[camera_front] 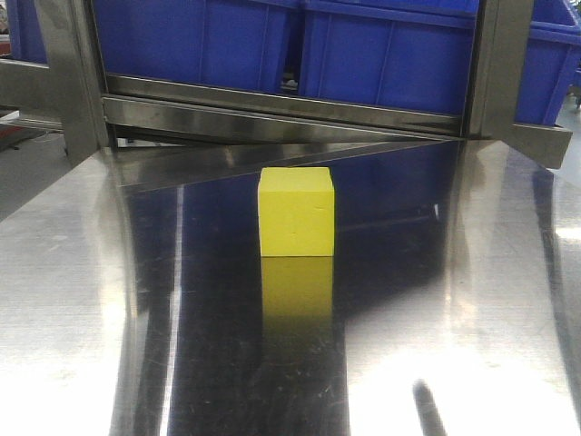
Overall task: Place yellow foam block on left shelf second layer
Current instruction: 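Lower the open right gripper down around the yellow foam cube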
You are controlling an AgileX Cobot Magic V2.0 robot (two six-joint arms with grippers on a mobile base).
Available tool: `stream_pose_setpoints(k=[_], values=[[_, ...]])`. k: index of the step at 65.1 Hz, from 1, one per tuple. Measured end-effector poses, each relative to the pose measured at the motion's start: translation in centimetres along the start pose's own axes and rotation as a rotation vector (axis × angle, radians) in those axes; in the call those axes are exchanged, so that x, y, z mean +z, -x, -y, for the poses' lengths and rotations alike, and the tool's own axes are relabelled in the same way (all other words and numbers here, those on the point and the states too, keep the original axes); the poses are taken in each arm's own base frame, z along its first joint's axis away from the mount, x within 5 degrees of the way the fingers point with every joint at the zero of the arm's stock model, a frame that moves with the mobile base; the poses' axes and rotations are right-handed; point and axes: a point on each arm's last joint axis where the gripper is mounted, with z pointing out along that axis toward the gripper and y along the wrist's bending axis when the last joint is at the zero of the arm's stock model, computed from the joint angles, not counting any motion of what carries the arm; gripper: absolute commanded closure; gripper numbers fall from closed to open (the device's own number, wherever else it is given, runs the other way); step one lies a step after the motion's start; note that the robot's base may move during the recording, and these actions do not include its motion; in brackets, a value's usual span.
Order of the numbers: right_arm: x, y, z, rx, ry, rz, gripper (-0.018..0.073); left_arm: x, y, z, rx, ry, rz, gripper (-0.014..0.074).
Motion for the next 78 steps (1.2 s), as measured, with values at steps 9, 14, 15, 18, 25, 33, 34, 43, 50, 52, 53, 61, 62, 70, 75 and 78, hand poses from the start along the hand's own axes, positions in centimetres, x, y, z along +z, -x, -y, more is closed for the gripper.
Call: stream_pose_setpoints(k=[9,14,15,18,25,33,34,43,50,52,53,61,62,70,75,78], values=[[4.1,1.7,-2.6,0.043,-0.055,-0.105,-0.0074,0.0,0.0,0.0,0.000,0.000,0.000,0.0460],[5.9,2.5,-4.1,0.063,-0.077,-0.127,-0.0074,0.0,0.0,0.0,0.000,0.000,0.000,0.0460],[6.2,2.7,-4.4,0.062,-0.080,-0.128,-0.0074,0.0,0.0,0.0,0.000,0.000,0.000,0.0460],[7.2,3.1,-5.2,0.070,-0.088,-0.130,-0.0074,0.0,0.0,0.0,0.000,0.000,0.000,0.0460],[9.1,3.6,-6.7,0.085,-0.104,-0.132,-0.0074,0.0,0.0,0.0,0.000,0.000,0.000,0.0460],[11.1,3.2,-7.5,0.094,-0.129,-0.165,-0.0074,0.0,0.0,0.0,0.000,0.000,0.000,0.0460],[11.4,3.1,-7.5,0.094,-0.135,-0.172,-0.0074,0.0,0.0,0.0,0.000,0.000,0.000,0.0460],[13.5,2.3,-7.4,0.088,-0.182,-0.230,-0.0074,0.0,0.0,0.0,0.000,0.000,0.000,0.0460],[14.8,1.9,-7.3,0.085,-0.203,-0.254,-0.0074,0.0,0.0,0.0,0.000,0.000,0.000,0.0460],[15.1,1.8,-7.2,0.087,-0.208,-0.260,-0.0074,0.0,0.0,0.0,0.000,0.000,0.000,0.0460],[15.2,1.8,-7.2,0.092,-0.210,-0.260,-0.0074,0.0,0.0,0.0,0.000,0.000,0.000,0.0460],[16.6,1.4,-6.9,0.108,-0.227,-0.277,-0.0074,0.0,0.0,0.0,0.000,0.000,0.000,0.0460],[16.7,1.4,-6.8,0.110,-0.230,-0.279,-0.0074,0.0,0.0,0.0,0.000,0.000,0.000,0.0460],[17.6,1.4,-6.3,0.123,-0.239,-0.284,-0.0074,0.0,0.0,0.0,0.000,0.000,0.000,0.0460],[17.9,1.4,-5.9,0.130,-0.241,-0.278,-0.0074,0.0,0.0,0.0,0.000,0.000,0.000,0.0460],[18.0,1.5,-5.5,0.138,-0.242,-0.273,-0.0074,0.0,0.0,0.0,0.000,0.000,0.000,0.0460]])
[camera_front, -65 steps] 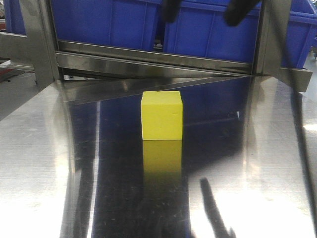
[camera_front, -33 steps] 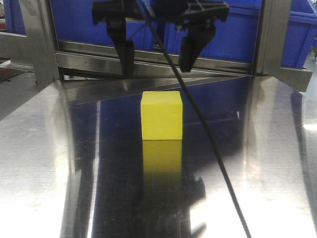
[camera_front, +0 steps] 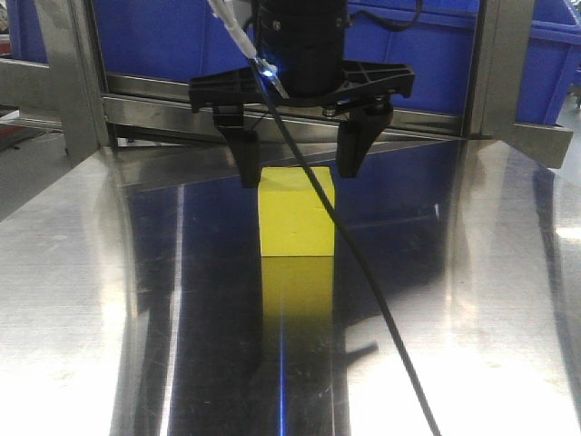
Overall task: Place yellow foam block on left shelf second layer
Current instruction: 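Lower the open right gripper down around the yellow foam cube, then close the right gripper on the cube and lift it off the table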
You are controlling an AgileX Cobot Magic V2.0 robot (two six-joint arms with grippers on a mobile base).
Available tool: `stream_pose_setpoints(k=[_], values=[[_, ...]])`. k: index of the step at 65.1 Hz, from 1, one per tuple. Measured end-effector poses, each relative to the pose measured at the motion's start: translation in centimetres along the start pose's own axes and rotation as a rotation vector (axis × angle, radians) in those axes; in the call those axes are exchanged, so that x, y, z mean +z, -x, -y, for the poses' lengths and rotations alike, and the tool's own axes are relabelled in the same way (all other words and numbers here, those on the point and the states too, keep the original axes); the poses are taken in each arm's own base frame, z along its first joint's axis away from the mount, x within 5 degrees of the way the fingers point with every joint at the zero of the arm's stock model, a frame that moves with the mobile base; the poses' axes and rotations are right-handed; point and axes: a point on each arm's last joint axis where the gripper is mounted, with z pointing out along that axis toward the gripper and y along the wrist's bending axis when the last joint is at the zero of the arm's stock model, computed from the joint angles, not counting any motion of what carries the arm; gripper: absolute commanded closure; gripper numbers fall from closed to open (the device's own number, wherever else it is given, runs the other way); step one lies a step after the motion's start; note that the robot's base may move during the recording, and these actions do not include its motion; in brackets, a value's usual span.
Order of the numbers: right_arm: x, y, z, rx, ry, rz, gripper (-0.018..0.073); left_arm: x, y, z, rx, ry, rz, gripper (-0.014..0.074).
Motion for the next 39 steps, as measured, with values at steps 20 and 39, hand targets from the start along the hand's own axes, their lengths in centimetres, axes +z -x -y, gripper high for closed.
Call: stream_pose_setpoints(k=[20,39], values=[[3.1,-0.6,0.0,0.005,0.010,-0.015,-0.0069,0.0,0.0,0.0,0.000,0.000,0.000,0.0460],[3.9,-0.6,0.0,0.008,0.009,-0.023,0.0213,0.0,0.0,0.0,0.000,0.000,0.000,0.0460]])
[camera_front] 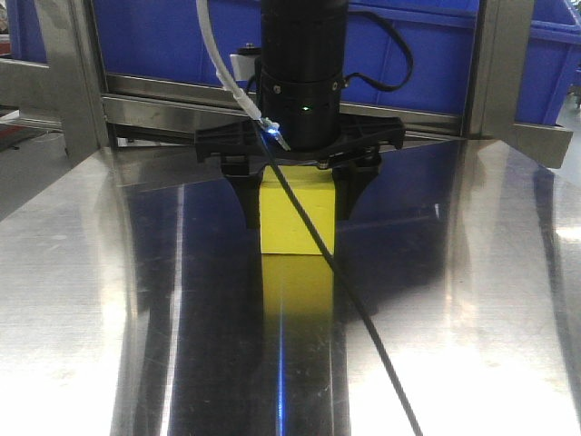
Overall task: Place yellow foam block on left shelf second layer
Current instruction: 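Close the right gripper on the cube and lift it off the table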
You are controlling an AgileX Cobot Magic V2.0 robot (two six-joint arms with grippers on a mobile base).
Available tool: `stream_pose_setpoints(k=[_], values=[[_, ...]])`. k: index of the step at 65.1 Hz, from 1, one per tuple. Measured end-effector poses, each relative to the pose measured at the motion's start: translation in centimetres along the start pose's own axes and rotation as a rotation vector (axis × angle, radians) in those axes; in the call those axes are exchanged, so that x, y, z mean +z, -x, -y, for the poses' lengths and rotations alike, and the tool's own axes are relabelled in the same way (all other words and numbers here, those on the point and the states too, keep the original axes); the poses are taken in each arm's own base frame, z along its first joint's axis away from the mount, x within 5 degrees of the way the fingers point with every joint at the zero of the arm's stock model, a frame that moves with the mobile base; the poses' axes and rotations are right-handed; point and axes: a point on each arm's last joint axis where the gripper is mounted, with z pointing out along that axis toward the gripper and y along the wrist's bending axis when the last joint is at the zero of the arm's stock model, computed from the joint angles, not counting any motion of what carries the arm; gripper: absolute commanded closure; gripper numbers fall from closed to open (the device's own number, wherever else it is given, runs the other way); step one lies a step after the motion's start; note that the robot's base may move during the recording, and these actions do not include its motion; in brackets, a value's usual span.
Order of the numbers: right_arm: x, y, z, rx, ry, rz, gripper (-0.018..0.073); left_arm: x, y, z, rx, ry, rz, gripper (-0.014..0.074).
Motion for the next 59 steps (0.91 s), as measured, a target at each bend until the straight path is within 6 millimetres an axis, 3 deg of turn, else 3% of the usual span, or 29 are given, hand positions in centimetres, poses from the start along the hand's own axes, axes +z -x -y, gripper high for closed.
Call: stream_pose_setpoints(k=[7,19,35,43,49,59], values=[[-0.6,0.5,0.5,0.007,0.012,0.017,0.0218,0.0,0.0,0.0,0.000,0.000,0.000,0.0460],[-3.9,2.4,3.1,-0.047,0.032,0.099,0.0218,0.0,0.0,0.0,0.000,0.000,0.000,0.0460],[-7.9,3.6,9.8,-0.089,-0.023,0.151,0.0218,0.0,0.0,0.0,0.000,0.000,0.000,0.0460],[-9.1,2.3,14.0,-0.051,-0.063,0.150,0.0218,0.0,0.0,0.0,0.000,0.000,0.000,0.0460],[-9.9,0.3,17.4,-0.005,-0.093,0.159,0.0218,0.0,0.0,0.0,0.000,0.000,0.000,0.0460],[-11.5,-3.4,21.4,0.038,-0.122,0.220,0.0218,0.0,0.0,0.0,0.000,0.000,0.000,0.0460]])
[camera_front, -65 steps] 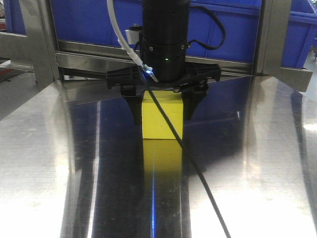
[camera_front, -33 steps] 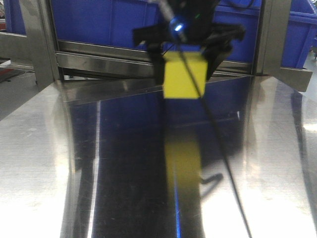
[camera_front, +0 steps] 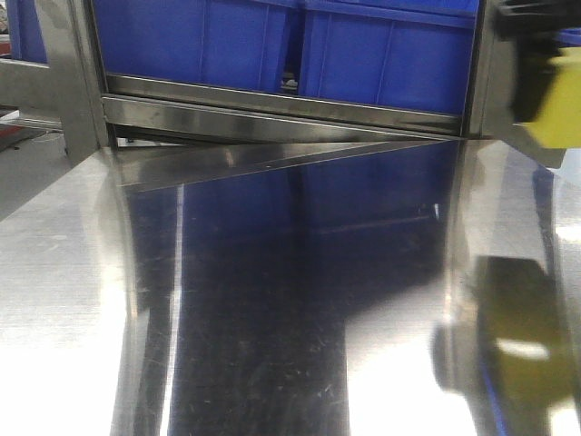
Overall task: Place yellow foam block on left shelf second layer
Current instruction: 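Close the right gripper on the cube and lift it off the table, then retract the right arm holding the cube toward the robot body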
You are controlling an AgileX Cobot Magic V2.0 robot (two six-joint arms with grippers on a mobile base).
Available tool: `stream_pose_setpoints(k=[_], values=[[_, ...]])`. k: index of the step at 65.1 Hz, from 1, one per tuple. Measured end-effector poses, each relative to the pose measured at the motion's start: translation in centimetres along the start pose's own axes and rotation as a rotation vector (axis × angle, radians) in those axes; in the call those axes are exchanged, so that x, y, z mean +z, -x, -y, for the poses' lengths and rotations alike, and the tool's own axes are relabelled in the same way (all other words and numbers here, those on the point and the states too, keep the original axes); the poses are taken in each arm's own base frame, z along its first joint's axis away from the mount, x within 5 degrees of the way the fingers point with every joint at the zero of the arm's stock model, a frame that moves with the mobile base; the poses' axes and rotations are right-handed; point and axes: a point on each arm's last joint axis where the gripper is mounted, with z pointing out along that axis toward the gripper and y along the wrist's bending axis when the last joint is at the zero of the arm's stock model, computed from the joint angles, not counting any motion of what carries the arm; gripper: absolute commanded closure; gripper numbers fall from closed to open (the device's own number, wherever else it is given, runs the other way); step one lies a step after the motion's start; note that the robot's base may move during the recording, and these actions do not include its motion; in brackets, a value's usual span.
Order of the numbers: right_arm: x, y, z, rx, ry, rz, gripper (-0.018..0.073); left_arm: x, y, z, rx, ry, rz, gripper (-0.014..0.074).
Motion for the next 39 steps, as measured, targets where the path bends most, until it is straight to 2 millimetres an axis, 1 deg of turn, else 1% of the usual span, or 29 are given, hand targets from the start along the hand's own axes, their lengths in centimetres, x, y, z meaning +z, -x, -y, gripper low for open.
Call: stream_pose_setpoints(k=[6,14,22,27,29,39], values=[[-1.2,-2.3,2.0,0.037,-0.019,0.041,0.0218,0.0,0.0,0.0,0.000,0.000,0.000,0.0460],[-2.5,-5.3,3.6,0.070,-0.034,0.102,0.0218,0.0,0.0,0.0,0.000,0.000,0.000,0.0460],[-3.8,-8.3,4.1,0.076,-0.032,0.164,0.0218,0.0,0.0,0.0,0.000,0.000,0.000,0.0460],[-5.0,-10.0,4.2,0.079,-0.023,0.236,0.0218,0.0,0.0,0.0,0.000,0.000,0.000,0.0460],[-5.2,-10.5,4.2,0.079,-0.020,0.252,0.0218,0.0,0.0,0.0,0.000,0.000,0.000,0.0460],[-7.9,-13.5,4.5,0.086,0.000,0.425,0.0218,0.0,0.0,0.0,0.000,0.000,0.000,0.0460]])
